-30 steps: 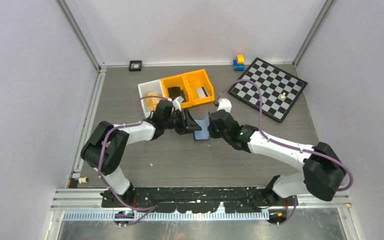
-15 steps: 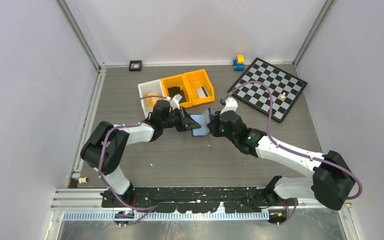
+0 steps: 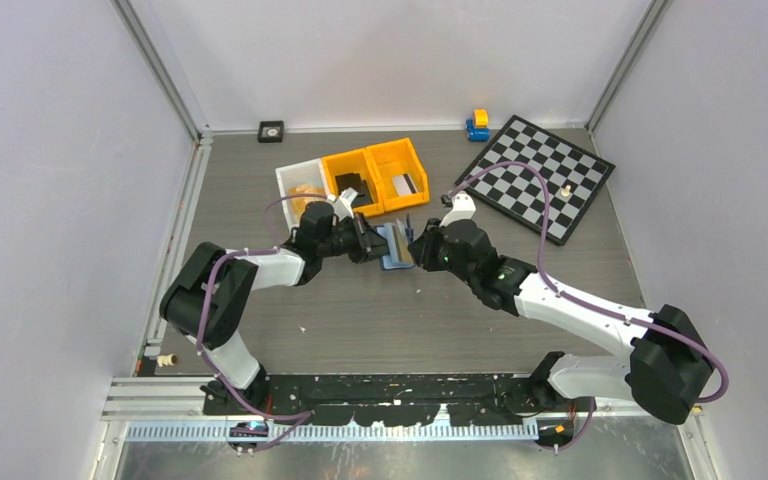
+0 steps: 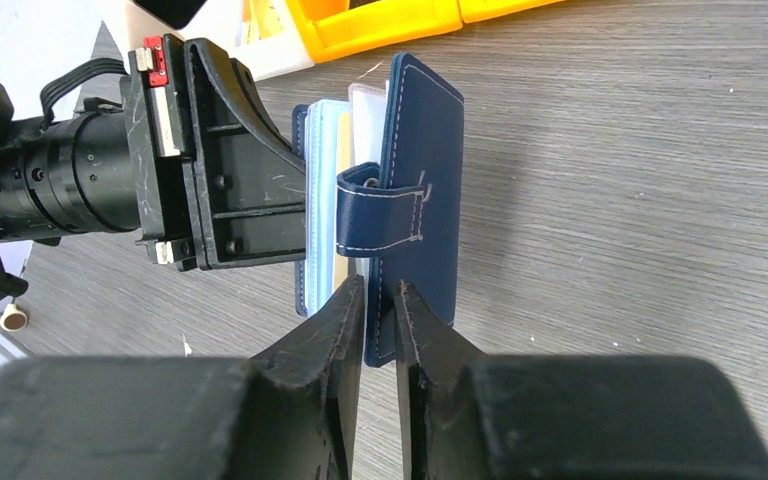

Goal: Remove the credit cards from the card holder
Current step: Remove the credit card from the card holder.

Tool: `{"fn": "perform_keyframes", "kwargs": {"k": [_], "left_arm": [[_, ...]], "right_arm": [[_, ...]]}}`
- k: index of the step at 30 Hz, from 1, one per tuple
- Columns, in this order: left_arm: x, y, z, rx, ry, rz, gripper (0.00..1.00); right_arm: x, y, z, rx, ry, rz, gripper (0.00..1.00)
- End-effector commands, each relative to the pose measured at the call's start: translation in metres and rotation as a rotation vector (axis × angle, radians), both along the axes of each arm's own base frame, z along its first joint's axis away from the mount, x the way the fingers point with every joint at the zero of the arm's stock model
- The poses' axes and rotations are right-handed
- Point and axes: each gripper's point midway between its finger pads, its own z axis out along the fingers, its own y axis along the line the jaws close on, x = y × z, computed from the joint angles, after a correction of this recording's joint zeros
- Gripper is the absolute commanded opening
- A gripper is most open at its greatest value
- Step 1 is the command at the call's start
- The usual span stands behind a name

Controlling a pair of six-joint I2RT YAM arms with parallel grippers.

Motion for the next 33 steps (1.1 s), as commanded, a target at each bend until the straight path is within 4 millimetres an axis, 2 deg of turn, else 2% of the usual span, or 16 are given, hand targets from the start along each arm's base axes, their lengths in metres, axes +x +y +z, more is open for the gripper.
{"fn": "perform_keyframes", "kwargs": {"k": [1, 4, 6, 9, 15, 21, 25, 30, 33], "left_arm": [[0.001, -0.003, 0.026, -0.080, -0.083, -0.023, 0.00], [0.001, -0.002, 0.029, -0.065, -0.096, -0.023, 0.00], [0.001, 0.000, 0.029, -0.052, -0.099, -0.019, 0.00], [0.002, 0.000, 0.027, -0.032, -0.094, -0.015, 0.00], [0.000, -0.002, 0.025, -0.031, -0.081, -0.025, 0.00], [-0.001, -0.005, 0.024, -0.030, -0.078, -0.036, 0.00], [-0.002, -0.005, 0.027, -0.032, -0.082, -0.038, 0.00], [-0.002, -0.003, 0.028, -0.020, -0.091, -0.033, 0.00], [-0.002, -0.004, 0.029, -0.024, -0.092, -0.036, 0.00]], "right_arm": [[0.005, 0.005, 0.013, 0.044, -0.021, 0.001, 0.28], [0.004, 0.009, 0.010, 0.046, -0.013, 0.021, 0.48], [0.003, 0.014, 0.010, 0.055, -0.011, 0.047, 0.57], [-0.001, 0.023, 0.008, 0.057, 0.000, 0.104, 0.61], [0.002, 0.029, -0.009, -0.010, 0.046, 0.126, 0.69], [0.005, 0.031, -0.017, -0.040, 0.072, 0.121, 0.71], [0.006, 0.026, -0.023, -0.073, 0.088, 0.095, 0.63], [0.007, 0.023, -0.017, -0.046, 0.073, 0.072, 0.52], [0.007, 0.025, -0.009, -0.010, 0.049, 0.080, 0.54]]}}
